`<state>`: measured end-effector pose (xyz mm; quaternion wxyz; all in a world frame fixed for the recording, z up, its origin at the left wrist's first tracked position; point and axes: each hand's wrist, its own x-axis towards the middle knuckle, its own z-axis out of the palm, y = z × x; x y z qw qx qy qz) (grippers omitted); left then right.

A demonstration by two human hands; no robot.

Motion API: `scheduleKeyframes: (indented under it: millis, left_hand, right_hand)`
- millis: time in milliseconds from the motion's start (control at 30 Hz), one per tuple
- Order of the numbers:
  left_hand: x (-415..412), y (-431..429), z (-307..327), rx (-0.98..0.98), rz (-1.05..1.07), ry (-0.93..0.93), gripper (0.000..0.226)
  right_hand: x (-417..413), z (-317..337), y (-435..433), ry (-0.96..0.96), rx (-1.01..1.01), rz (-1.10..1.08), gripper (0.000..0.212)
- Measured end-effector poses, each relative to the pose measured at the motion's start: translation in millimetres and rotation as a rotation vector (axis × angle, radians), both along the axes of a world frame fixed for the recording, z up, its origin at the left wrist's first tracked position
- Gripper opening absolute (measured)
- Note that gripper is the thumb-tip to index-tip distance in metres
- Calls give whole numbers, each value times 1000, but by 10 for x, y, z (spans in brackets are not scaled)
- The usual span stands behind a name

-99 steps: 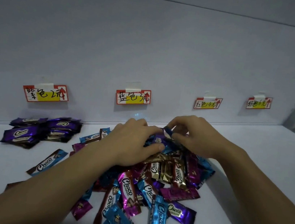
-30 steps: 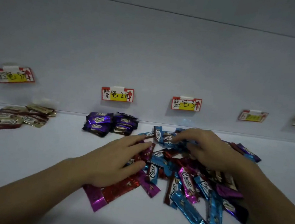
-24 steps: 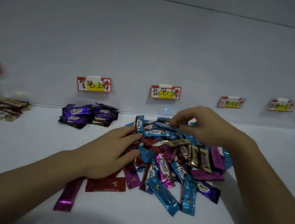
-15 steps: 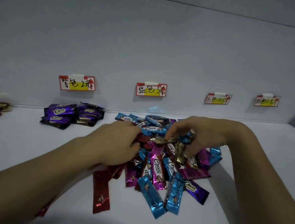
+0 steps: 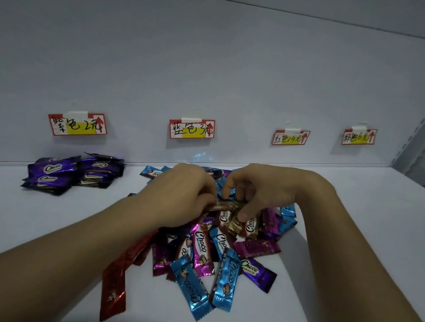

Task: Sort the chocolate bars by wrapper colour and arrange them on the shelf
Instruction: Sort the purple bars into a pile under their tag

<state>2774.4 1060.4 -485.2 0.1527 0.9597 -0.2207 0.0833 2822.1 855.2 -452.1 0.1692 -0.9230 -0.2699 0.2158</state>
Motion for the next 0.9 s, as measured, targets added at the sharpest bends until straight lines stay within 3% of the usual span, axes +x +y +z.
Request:
scheduleKeyframes:
  millis: [167,400,533,600,733,833,900]
  left_hand:
    - [-77,160,63,-96,-7,-115,15]
    - [-163,217,79,-217,45,-108,15]
    - [-166,333,91,-304,126,-16,17]
    - [-164,396,68,-281,161,-12,20]
    - [-224,364,19,-115,136,-174,15]
    - [-303,139,24,-116,46,-90,29]
    - [-290,-1,-3,1,39,-19,42]
  right_hand:
    - [26,-48,-16,21,0,3,34]
    - [33,-25,-44,-68,33,-23,9]
    - [52,-15,-75,-96,45,-27,7]
    - [45,-7,-81,-87,72,-33,7]
    - [32,36,-106,-139,158,-70,8]
    - [16,59,-140,-148,202,-132,18]
    - [10,56,-149,-143,228,-164,23]
